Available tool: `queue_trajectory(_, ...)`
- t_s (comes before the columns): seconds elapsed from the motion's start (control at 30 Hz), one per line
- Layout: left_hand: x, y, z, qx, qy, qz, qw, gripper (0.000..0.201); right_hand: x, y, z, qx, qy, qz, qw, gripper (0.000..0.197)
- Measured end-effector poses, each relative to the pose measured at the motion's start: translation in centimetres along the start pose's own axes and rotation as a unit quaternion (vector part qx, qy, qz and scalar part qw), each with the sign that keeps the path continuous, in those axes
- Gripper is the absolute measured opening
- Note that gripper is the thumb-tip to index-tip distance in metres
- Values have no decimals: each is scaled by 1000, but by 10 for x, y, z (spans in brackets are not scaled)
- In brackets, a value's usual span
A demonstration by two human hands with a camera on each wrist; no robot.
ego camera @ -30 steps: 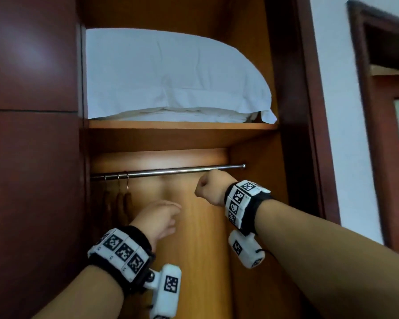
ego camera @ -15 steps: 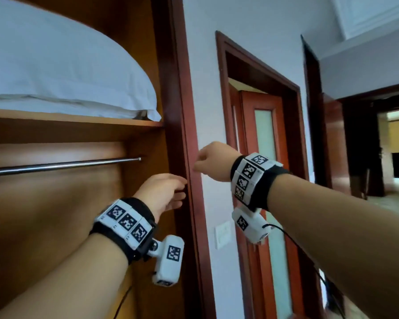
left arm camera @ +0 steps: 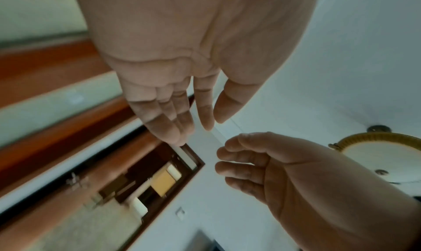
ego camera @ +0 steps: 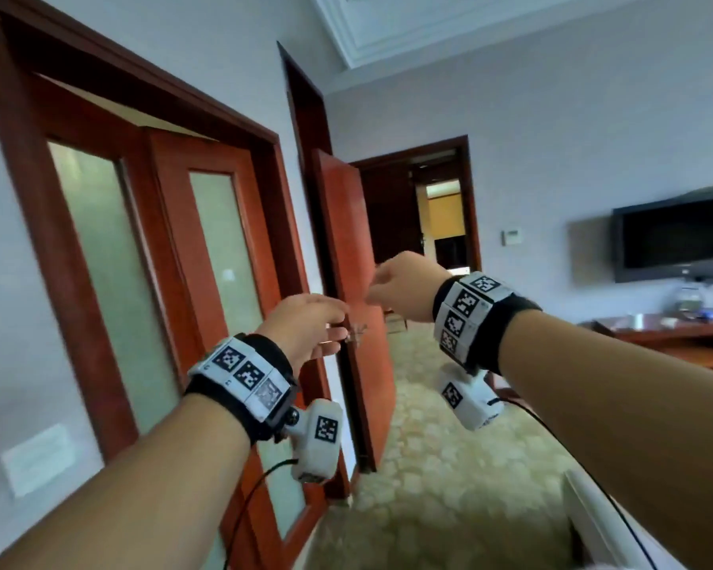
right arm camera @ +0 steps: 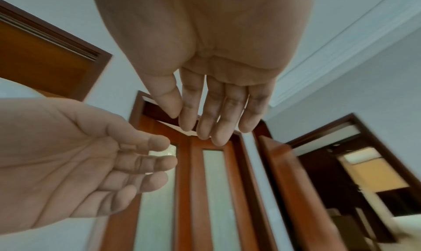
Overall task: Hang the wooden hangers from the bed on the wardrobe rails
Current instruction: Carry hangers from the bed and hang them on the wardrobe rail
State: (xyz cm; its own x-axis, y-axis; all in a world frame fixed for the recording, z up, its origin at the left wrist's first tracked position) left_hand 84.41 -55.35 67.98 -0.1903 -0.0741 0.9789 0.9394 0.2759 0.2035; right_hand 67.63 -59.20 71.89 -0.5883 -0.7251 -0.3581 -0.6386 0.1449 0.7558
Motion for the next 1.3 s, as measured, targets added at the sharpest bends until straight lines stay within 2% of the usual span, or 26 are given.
queue_trajectory(0.13,-4,-142,-30,-86,17,-21,996,9,123,55,67,25,-122,16,992,18)
queue_trajectory(0.27,-15,-274,-47,-189,19,-53,980,11,235,102,144,85,-250,38,964,13)
queue_trajectory(0.4,-35,-383,-46,-304,26,-71,950,12,315,129,233,84,-369,70,923,17)
queue_trajectory(0.5,-54,-449,-44,-385,28,-92,918,15,352,142,293,93,-445,99,885,5)
queue_trajectory(0.67,-105,-533,-45,-496,61,-121,858,14,379,141,381,141,-574,116,798,6)
queue_trajectory(0.83,-176,-597,-28,-566,95,-153,804,16,385,107,455,156,-663,109,724,10)
queue_trajectory(0.9,-207,-618,-15,-592,117,-174,778,15,389,94,490,184,-692,107,690,14)
queue_trajectory(1.0,-247,-642,-2,-610,139,-195,755,16,388,72,528,199,-723,107,653,18)
queue_trajectory(1.07,-272,-660,5,-613,160,-211,744,16,395,57,554,194,-736,96,641,21)
queue_trajectory(1.3,-365,-718,17,-577,248,-271,729,12,448,-8,664,183,-801,0,569,18)
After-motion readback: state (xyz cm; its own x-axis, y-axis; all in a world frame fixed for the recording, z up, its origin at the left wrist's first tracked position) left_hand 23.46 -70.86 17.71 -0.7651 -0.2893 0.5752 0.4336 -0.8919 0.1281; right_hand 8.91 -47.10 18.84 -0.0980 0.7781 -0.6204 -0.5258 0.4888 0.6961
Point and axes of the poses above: each hand's wrist, its own z-axis away from the middle knuckle, its own y-axis out of the back of the hand, x = y × z, the point moved 4 cm from there along -z, towards the middle knuckle, and after that the axes turned 12 degrees about y, right-handed, at the moved point
